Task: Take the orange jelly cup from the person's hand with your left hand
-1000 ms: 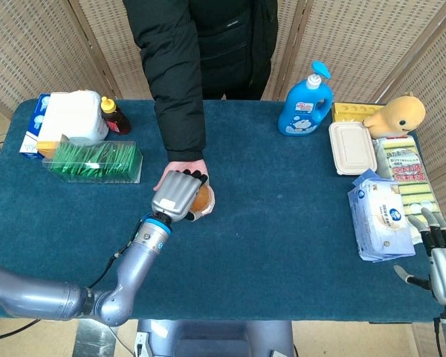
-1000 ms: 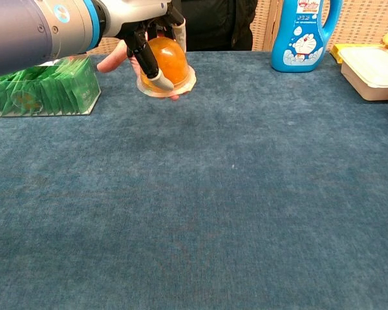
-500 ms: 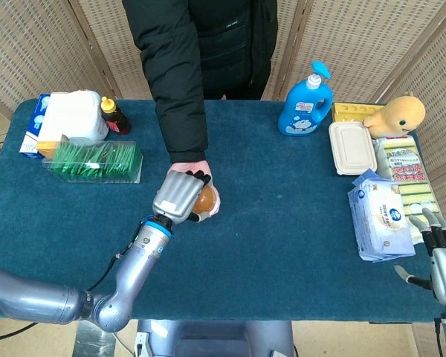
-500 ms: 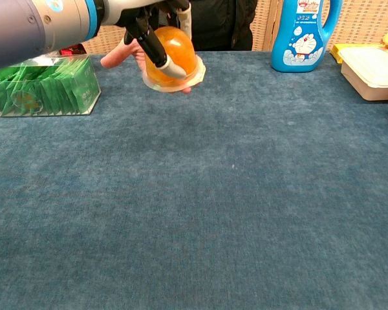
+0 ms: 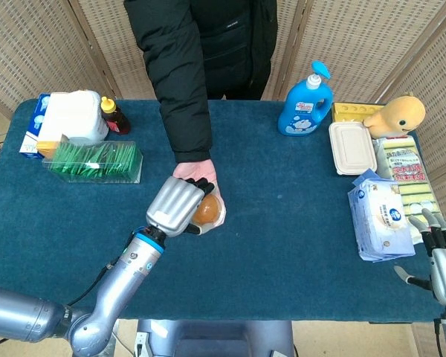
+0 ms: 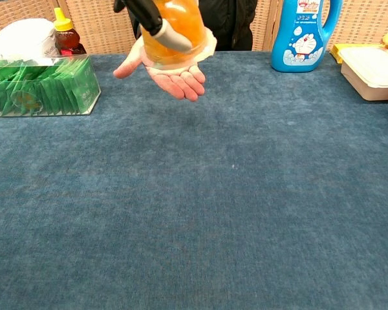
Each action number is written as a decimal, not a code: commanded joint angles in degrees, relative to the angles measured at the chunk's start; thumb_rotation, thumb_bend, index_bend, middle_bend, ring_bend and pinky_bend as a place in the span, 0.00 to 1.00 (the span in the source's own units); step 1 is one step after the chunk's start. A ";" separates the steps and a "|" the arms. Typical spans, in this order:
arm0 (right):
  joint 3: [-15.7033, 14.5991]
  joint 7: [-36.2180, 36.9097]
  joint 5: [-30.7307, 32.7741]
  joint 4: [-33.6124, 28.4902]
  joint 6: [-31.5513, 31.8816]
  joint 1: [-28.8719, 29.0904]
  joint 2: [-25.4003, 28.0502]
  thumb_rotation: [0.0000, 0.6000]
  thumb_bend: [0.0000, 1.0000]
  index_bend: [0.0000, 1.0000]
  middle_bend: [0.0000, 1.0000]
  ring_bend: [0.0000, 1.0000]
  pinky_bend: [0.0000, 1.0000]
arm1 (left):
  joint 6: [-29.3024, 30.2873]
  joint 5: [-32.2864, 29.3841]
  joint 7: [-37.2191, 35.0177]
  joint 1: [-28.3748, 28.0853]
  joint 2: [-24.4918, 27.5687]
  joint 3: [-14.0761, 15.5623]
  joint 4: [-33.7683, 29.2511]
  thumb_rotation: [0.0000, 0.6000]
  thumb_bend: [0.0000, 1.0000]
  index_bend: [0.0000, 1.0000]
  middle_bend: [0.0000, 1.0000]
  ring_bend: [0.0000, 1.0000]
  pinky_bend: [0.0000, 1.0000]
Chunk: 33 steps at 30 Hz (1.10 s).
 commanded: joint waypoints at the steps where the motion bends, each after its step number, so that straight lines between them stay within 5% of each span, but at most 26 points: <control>1: -0.01 -0.04 -0.03 -0.02 0.02 -0.01 -0.01 1.00 0.16 0.15 0.05 0.03 0.00 | 0.77 0.42 1.74 1.25 2.36 2.29 -2.31 1.00 0.22 0.55 0.62 0.54 0.65; 7: -0.23 -0.45 -0.32 -0.23 -0.07 0.02 -0.08 1.00 0.16 0.15 0.05 0.03 0.00 | -0.83 1.36 0.01 4.75 4.07 8.29 -1.17 1.00 0.22 0.55 0.62 0.54 0.65; 15: -0.24 -0.82 -0.08 -0.22 -0.48 0.19 -0.24 1.00 0.16 0.15 0.05 0.03 0.00 | -7.30 10.06 -9.56 11.27 3.54 17.22 8.71 1.00 0.22 0.55 0.62 0.54 0.65; 25: -0.29 -1.02 0.09 -0.23 -0.79 0.30 -0.42 1.00 0.16 0.15 0.05 0.03 0.00 | -13.71 10.61 -16.60 13.69 -1.47 16.72 20.94 1.00 0.21 0.55 0.61 0.53 0.60; 27: -0.25 -0.89 0.18 -0.08 -0.80 0.30 -0.43 1.00 0.16 0.15 0.05 0.03 0.00 | -14.55 11.85 -18.67 14.18 -1.55 16.32 21.41 1.00 0.17 0.45 0.45 0.39 0.50; 30: -0.30 -0.86 0.12 -0.09 -0.72 0.24 -0.43 1.00 0.16 0.15 0.05 0.03 0.00 | -14.61 13.93 -20.04 14.86 -0.65 16.08 20.83 1.00 0.10 0.08 0.10 0.08 0.32; 33: -0.22 -1.03 0.17 -0.07 -0.97 0.44 -0.51 1.00 0.16 0.15 0.05 0.03 0.00 | -14.12 13.67 -19.07 15.36 1.40 16.05 17.97 1.00 0.06 0.00 0.00 0.00 0.24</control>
